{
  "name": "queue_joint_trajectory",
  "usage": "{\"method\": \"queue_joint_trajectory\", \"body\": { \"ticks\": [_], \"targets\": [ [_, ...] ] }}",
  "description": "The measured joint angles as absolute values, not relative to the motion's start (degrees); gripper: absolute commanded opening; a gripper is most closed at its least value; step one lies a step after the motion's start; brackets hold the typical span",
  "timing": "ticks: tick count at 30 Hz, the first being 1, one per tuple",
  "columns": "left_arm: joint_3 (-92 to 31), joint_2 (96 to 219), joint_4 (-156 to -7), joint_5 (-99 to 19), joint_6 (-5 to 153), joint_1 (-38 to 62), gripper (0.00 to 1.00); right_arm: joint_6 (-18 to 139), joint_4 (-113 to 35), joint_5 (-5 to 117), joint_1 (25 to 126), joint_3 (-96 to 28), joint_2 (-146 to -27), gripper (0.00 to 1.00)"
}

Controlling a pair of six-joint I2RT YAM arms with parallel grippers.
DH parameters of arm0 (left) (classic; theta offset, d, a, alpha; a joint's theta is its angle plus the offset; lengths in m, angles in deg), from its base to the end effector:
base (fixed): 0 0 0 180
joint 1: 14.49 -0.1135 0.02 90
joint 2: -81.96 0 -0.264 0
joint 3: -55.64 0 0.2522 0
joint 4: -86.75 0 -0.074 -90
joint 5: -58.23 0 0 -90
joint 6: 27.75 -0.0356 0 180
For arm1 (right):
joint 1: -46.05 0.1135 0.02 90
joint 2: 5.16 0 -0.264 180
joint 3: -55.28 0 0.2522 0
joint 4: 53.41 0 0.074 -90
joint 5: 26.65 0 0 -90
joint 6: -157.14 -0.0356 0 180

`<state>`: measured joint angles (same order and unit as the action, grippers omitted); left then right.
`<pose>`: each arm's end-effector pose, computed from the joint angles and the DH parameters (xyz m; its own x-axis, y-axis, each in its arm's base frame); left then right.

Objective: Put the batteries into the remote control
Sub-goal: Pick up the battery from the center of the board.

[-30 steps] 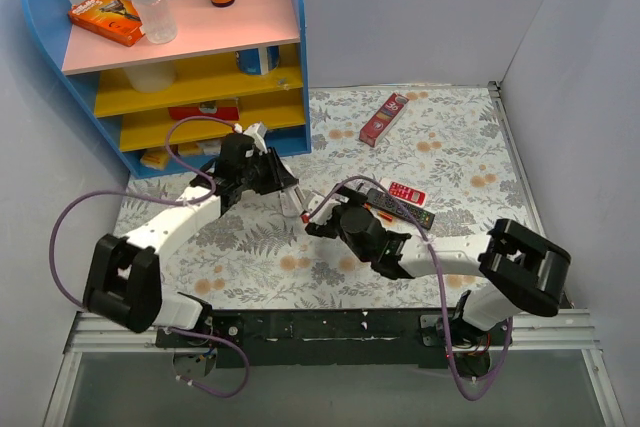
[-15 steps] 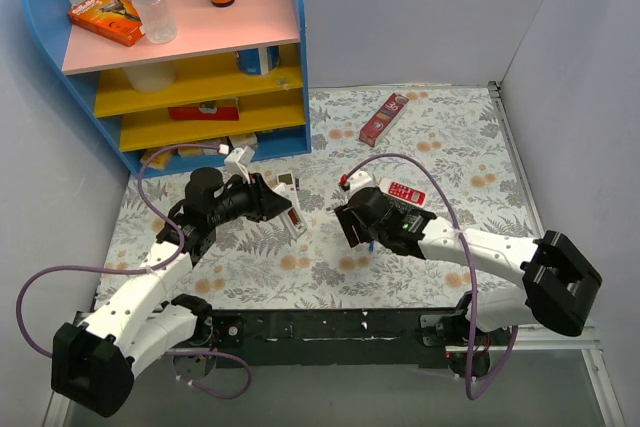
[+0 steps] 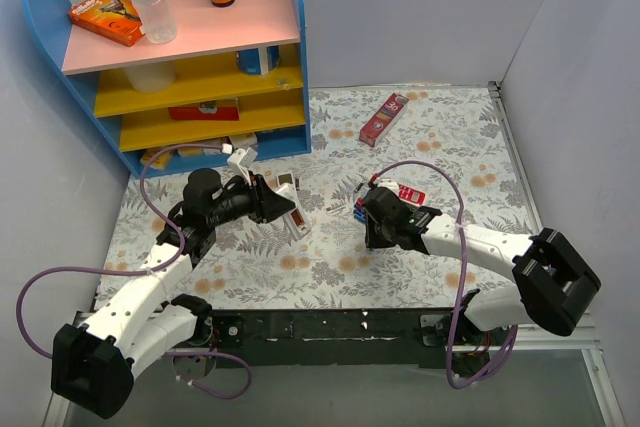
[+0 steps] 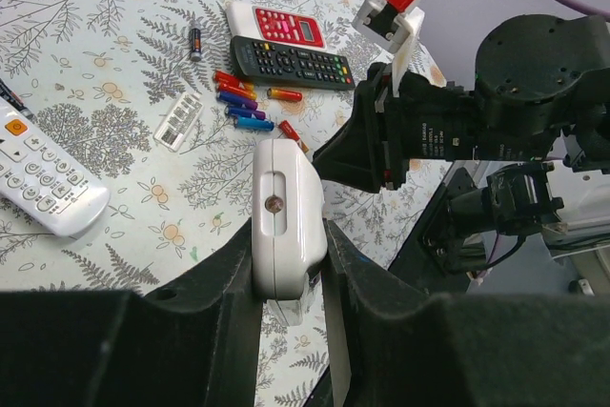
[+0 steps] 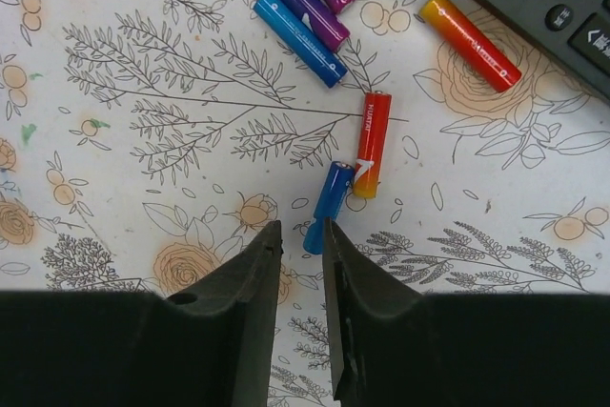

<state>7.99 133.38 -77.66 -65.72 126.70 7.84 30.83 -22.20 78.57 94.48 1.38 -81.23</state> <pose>0.1818 -0.0962 0.2690 -0.8563 -0.4573 -0.2399 0.0695 0.3582 -0.9310 0.1759 0.1843 0.1876 -0.7951 -0.0354 -0.6054 -0.1826 0.9659 0.1834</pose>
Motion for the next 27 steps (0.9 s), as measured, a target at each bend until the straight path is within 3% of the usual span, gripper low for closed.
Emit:
{"method": "queue_joint_trajectory", "body": {
  "ticks": [10, 27],
  "targets": [
    [8.30, 133.38, -77.99, -66.34, 126.59, 7.82, 0.00, 27.81, -21.59, 80.19, 94.43, 2.62, -82.52, 0.25],
    [8.54, 134.58, -79.12, -68.50, 126.65, 7.82, 0.00, 30.00, -22.57, 81.20, 94.43, 2.25, -85.84, 0.27]
  ]
}}
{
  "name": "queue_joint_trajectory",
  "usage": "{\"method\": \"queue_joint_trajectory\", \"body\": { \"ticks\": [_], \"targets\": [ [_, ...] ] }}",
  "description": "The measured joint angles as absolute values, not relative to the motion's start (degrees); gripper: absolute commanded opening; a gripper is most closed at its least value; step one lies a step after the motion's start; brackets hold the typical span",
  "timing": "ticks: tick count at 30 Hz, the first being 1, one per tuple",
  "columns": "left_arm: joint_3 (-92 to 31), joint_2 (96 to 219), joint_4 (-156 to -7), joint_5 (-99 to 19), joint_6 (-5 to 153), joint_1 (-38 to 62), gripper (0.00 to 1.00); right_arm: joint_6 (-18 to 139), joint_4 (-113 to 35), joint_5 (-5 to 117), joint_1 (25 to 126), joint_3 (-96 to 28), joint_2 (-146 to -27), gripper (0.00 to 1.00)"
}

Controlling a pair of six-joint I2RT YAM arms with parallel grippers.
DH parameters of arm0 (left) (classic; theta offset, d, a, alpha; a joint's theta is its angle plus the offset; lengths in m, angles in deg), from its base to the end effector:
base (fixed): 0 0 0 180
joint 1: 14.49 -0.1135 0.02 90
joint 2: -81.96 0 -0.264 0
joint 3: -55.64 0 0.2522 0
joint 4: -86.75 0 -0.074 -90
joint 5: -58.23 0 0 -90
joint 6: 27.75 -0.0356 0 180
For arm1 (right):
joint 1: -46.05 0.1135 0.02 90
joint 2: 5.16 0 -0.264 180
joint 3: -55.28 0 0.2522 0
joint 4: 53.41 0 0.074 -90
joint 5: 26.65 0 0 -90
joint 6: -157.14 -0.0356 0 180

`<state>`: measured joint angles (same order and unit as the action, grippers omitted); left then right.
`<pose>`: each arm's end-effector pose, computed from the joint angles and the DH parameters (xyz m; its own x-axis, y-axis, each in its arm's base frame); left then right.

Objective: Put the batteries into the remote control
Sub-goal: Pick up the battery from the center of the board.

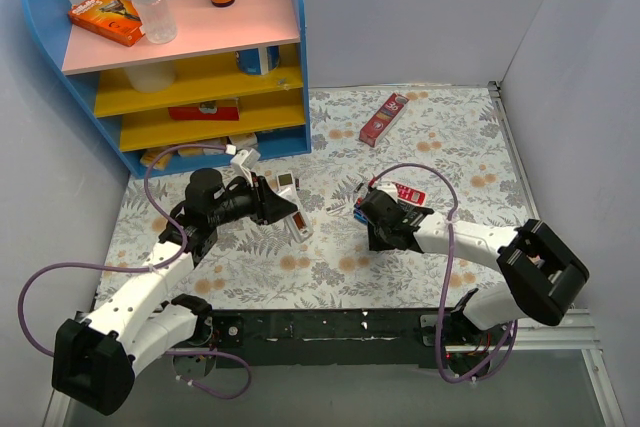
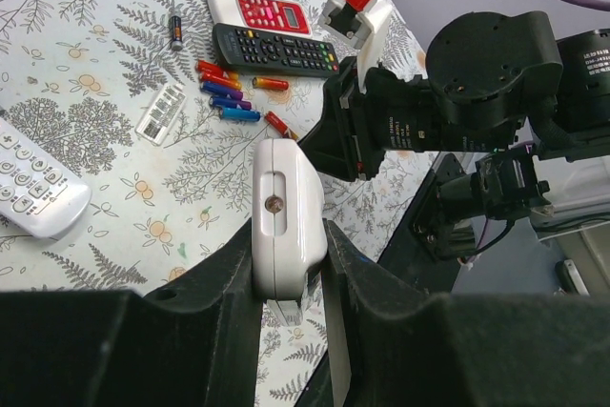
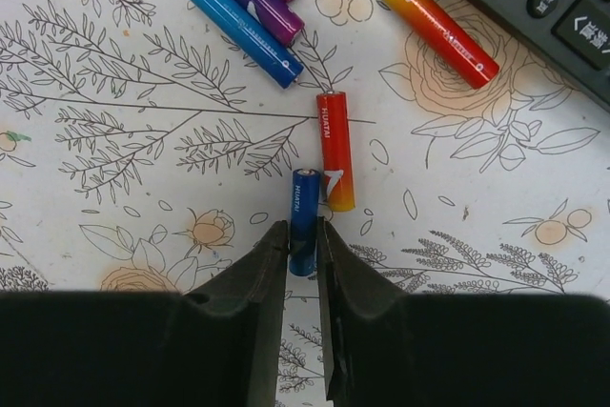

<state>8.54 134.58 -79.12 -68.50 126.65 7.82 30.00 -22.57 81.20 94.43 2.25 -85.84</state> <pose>0.1837 -0.0984 0.2645 -0.8787 -0.4207 -0.2256 0.0760 0.3431 -0.9362 0.1789 0.1849 0.1650 -0.8168 -0.0540 -0.5744 -0.1405 0.9843 0.1072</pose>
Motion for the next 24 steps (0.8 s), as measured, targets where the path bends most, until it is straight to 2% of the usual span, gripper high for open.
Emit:
{"method": "queue_joint_trajectory", "body": {
  "ticks": [7, 16, 19, 24],
  "targets": [
    [8.54, 134.72, -79.56, -68.94, 126.78, 7.82, 0.00, 32.58, -21.98, 81.33, 94.43, -0.20, -88.40, 0.31],
    [8.54, 135.35, -79.95, -69.79, 126.80, 7.82, 0.00, 35.00, -20.97, 81.48, 94.43, -2.38, -90.67, 0.31],
    [8.54, 135.70, -79.98, -70.03, 126.83, 7.82, 0.00, 35.94, -20.45, 81.65, 94.43, -3.59, -91.85, 0.29],
    [8.54, 136.27, -80.22, -70.84, 127.02, 7.82, 0.00, 37.12, -20.43, 81.59, 94.43, -4.79, -93.06, 0.12]
  ]
}}
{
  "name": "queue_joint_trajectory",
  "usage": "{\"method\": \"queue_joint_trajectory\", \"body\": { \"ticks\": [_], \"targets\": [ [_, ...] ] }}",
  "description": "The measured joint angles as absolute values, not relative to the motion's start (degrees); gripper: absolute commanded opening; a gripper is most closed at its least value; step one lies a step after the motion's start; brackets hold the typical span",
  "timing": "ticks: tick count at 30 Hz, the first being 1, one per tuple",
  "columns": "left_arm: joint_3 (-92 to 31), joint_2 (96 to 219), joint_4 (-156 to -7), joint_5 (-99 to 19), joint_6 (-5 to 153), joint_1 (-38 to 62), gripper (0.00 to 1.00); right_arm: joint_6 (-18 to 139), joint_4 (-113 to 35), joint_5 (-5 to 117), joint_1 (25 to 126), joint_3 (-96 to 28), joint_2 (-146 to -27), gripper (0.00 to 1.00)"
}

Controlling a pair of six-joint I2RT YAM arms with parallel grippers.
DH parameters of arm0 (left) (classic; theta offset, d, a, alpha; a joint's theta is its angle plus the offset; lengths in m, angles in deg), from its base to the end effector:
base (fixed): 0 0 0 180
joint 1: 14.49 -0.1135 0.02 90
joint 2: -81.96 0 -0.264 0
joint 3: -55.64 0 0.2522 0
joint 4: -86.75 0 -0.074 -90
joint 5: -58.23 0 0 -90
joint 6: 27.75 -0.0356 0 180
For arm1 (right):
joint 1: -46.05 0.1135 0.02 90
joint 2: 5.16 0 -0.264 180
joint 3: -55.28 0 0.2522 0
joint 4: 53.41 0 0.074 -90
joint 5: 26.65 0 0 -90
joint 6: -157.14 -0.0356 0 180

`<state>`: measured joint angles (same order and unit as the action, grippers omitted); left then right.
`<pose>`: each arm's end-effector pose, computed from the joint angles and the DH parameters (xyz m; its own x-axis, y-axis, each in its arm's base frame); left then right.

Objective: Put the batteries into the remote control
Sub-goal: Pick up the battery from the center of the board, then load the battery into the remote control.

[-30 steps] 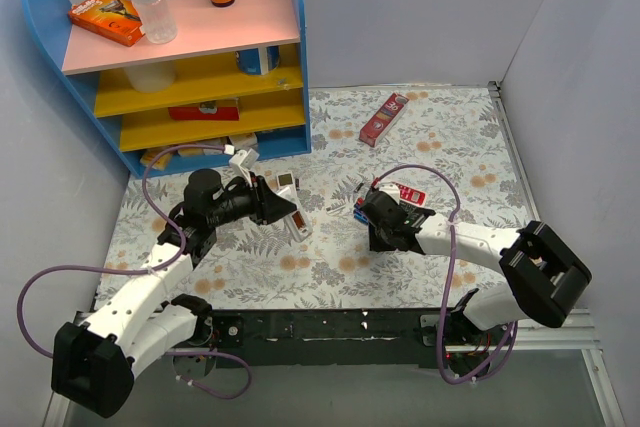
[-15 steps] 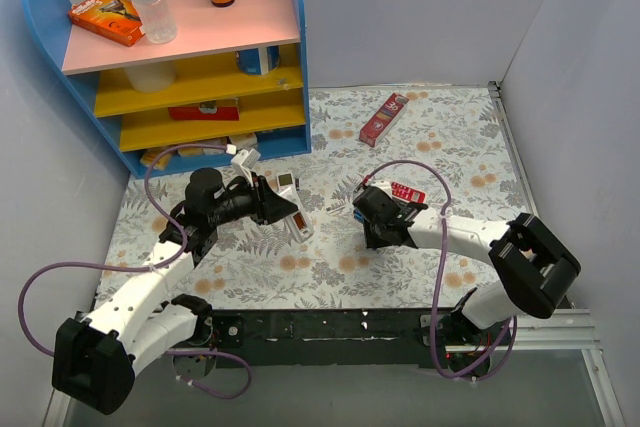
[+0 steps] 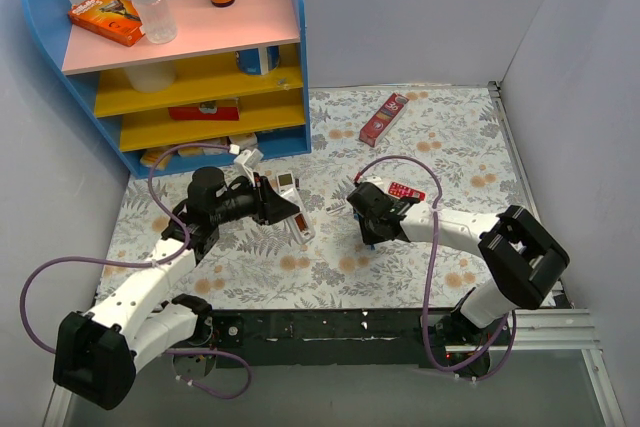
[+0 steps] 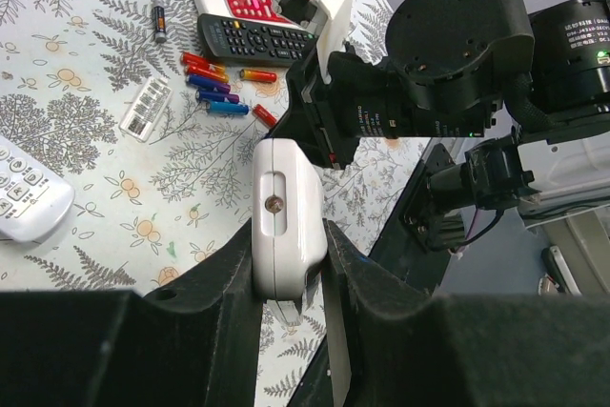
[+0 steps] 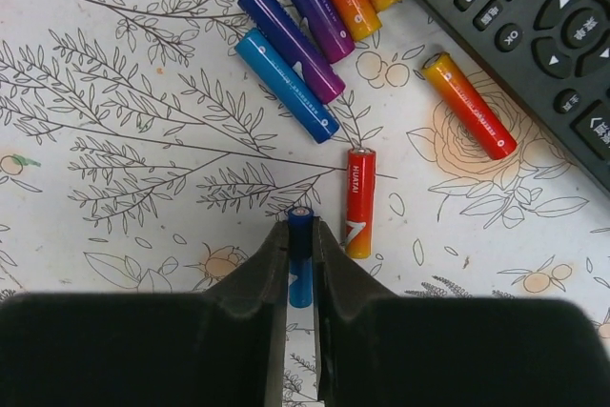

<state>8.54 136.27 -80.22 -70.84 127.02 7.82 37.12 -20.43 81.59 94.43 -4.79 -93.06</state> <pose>0.1872 -0.1011 0.2611 -0.8979 -0.3907 -0.2027 0.0693 0.3293 -0.9417 0.1982 0.2064 0.1655 -0.8065 -0.1924 -0.5590 -0.2369 0.9715 0.0074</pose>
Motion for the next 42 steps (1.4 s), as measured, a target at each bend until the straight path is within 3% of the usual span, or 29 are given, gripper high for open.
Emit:
{"method": "queue_joint_trajectory", "body": {
  "ticks": [7, 15, 29, 42],
  "targets": [
    [8.54, 137.73, -80.89, -71.54, 127.05, 7.82, 0.00, 39.94, -19.99, 81.44, 94.43, -4.79, -92.49, 0.02],
    [7.97, 141.60, -81.83, -73.20, 128.16, 7.79, 0.00, 45.19, -22.28, 80.02, 94.52, -3.06, -80.69, 0.01],
    [1.33, 147.33, -86.45, -75.01, 129.89, 7.64, 0.00, 58.30, -57.80, 67.36, 96.82, 9.51, -55.16, 0.01],
    [6.75, 147.13, -96.81, -78.73, 140.18, 6.92, 0.00, 66.48, -83.37, 63.40, 104.64, 12.54, -63.31, 0.01]
  ]
}}
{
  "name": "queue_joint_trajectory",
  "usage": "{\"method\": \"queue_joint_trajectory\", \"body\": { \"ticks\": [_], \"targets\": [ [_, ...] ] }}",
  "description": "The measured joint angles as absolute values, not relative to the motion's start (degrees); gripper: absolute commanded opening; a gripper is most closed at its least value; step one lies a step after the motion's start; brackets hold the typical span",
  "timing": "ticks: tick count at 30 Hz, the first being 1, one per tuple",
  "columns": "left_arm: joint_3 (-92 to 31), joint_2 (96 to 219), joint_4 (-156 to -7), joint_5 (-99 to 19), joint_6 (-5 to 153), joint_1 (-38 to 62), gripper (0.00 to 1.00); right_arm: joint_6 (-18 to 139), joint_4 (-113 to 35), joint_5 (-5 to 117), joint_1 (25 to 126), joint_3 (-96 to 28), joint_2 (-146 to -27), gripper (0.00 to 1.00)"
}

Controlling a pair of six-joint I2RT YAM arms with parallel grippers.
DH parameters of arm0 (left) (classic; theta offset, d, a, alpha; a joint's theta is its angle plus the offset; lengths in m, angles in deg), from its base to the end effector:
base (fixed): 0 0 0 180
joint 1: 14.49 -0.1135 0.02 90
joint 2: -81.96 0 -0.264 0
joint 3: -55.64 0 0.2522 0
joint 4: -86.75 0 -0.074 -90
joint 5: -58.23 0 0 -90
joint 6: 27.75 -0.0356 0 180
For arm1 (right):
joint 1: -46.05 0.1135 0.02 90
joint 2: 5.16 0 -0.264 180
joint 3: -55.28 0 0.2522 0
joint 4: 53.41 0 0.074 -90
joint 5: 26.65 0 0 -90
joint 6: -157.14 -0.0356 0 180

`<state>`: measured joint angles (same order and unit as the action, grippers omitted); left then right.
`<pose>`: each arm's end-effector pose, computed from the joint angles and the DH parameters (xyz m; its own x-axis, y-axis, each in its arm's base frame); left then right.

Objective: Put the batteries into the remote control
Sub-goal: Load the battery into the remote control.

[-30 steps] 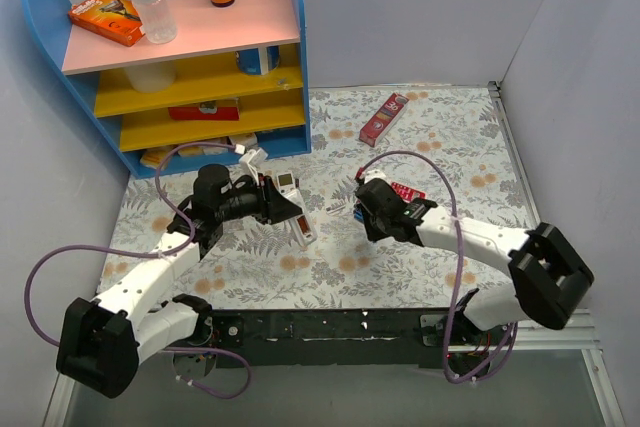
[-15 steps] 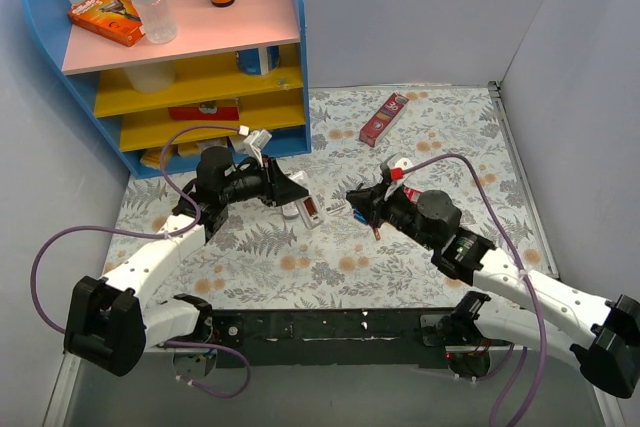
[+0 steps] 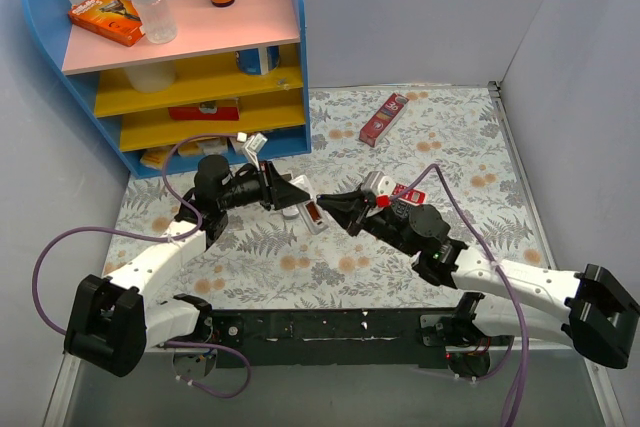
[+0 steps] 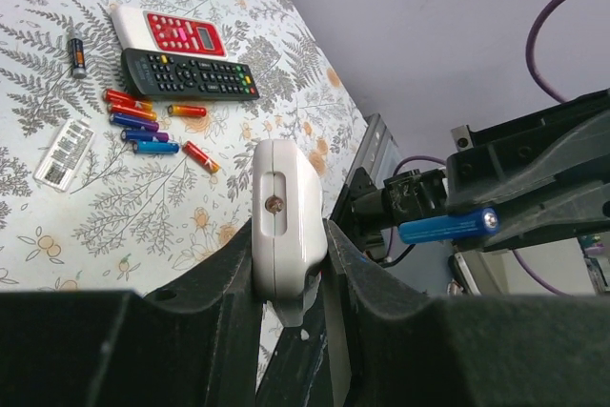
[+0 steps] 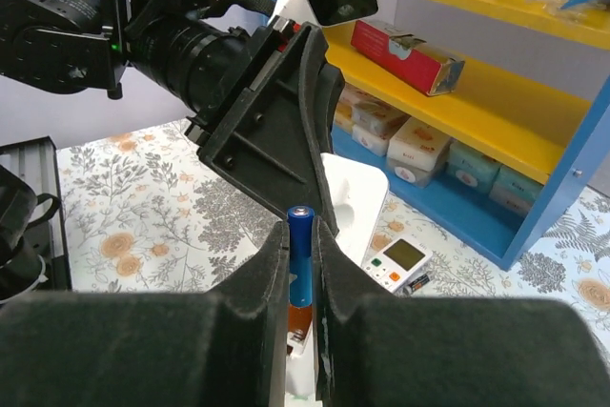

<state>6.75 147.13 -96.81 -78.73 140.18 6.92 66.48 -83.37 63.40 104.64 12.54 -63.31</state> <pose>0.2206 -0.1144 0.2608 -0.9356 -0.3501 -0.0466 -0.0096 0.1570 -0.9875 0.1198 0.1962 0.2983 0.1211 0.2204 -0.9679 -0.8545 0.5194 0.0114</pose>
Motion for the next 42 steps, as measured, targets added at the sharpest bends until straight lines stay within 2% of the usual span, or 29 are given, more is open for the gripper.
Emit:
{"method": "queue_joint_trajectory", "body": {
  "ticks": [18, 42],
  "targets": [
    [8.96, 147.15, -103.82, -81.99, 146.94, 6.22, 0.00, 69.06, -92.23, 64.98, 105.34, 14.10, -71.09, 0.01],
    [9.31, 147.15, -103.76, -81.48, 147.57, 5.96, 0.00, 67.70, -94.85, 63.73, 105.45, 14.12, -73.98, 0.01]
  ]
}}
